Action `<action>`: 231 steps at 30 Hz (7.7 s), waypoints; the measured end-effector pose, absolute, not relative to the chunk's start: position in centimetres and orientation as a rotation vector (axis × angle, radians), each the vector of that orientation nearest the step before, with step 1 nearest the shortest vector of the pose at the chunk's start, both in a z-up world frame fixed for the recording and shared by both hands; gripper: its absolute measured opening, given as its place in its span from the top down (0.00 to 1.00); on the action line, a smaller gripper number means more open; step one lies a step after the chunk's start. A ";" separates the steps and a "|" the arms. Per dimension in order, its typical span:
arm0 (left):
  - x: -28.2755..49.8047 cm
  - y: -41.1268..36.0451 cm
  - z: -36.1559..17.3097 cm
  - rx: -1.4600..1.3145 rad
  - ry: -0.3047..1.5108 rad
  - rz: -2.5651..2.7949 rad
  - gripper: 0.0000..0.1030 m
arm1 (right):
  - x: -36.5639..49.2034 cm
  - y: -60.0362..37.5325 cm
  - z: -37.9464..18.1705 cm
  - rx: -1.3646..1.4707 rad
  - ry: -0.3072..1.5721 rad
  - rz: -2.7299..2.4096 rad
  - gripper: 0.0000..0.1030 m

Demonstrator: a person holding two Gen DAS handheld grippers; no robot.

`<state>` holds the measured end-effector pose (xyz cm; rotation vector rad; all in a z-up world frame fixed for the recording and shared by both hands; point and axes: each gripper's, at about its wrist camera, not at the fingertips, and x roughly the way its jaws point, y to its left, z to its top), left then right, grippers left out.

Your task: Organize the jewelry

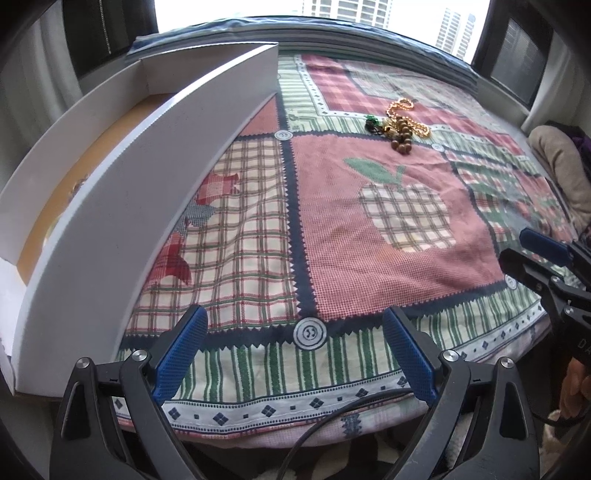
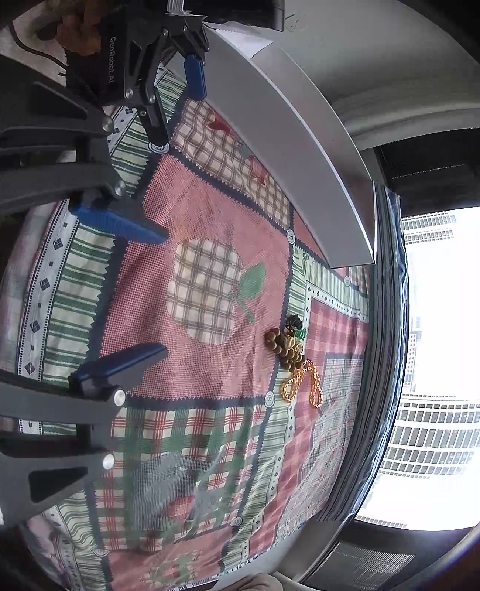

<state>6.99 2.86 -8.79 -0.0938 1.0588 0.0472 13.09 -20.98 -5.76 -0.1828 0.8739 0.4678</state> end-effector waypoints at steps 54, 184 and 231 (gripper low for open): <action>34.5 -4.3 -12.0 -0.120 1.146 -0.131 0.89 | 15.0 -30.1 -6.6 0.020 0.892 0.376 0.45; 6.0 28.8 2.8 -0.418 0.866 0.279 0.90 | 21.4 0.5 6.4 -0.115 0.881 1.148 0.87; 7.4 3.6 -6.0 -0.128 0.995 -0.006 0.17 | 14.2 -20.4 -3.2 -0.182 0.891 0.486 0.45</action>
